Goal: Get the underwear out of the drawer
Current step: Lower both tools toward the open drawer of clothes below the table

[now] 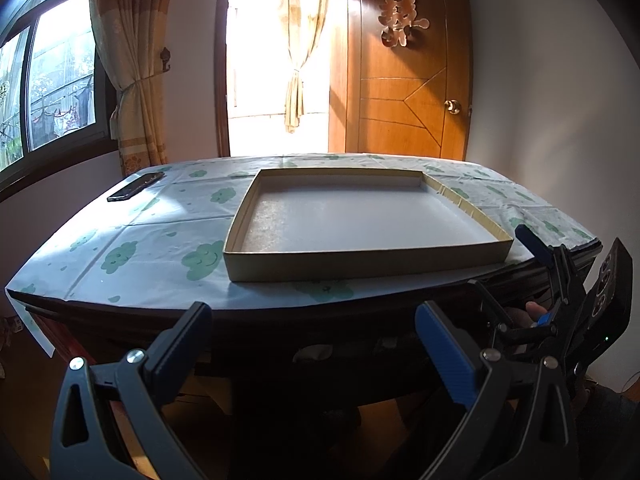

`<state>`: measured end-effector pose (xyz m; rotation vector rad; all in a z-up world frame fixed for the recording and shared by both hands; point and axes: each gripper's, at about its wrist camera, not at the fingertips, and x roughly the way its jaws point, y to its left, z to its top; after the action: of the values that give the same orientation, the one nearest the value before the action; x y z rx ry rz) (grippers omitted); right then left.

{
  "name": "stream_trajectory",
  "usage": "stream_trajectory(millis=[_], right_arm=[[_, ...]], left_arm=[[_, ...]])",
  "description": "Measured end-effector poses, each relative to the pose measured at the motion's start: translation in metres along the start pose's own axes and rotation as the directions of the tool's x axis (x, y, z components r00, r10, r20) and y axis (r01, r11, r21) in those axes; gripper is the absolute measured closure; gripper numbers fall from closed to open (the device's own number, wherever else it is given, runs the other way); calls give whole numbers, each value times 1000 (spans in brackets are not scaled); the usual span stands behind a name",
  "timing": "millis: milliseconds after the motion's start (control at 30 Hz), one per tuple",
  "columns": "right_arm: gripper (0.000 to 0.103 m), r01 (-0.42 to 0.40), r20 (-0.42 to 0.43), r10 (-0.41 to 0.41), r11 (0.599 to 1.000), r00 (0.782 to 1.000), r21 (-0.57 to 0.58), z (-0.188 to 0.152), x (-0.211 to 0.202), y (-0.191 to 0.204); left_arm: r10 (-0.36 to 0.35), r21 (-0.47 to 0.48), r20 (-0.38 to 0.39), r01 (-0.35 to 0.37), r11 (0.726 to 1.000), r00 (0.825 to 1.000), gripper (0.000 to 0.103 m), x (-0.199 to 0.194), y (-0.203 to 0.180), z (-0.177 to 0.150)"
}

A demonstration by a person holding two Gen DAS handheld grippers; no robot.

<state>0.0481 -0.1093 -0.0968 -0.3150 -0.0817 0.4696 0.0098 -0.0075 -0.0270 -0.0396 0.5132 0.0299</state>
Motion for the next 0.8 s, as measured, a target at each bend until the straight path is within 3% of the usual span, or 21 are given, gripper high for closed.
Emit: stream_trajectory(millis=[800], right_arm=[[1, -14, 64, 22, 993, 998, -117, -25, 5, 2]], left_arm=[[-4, -9, 2, 4, 1000, 1000, 0, -2, 1, 3]])
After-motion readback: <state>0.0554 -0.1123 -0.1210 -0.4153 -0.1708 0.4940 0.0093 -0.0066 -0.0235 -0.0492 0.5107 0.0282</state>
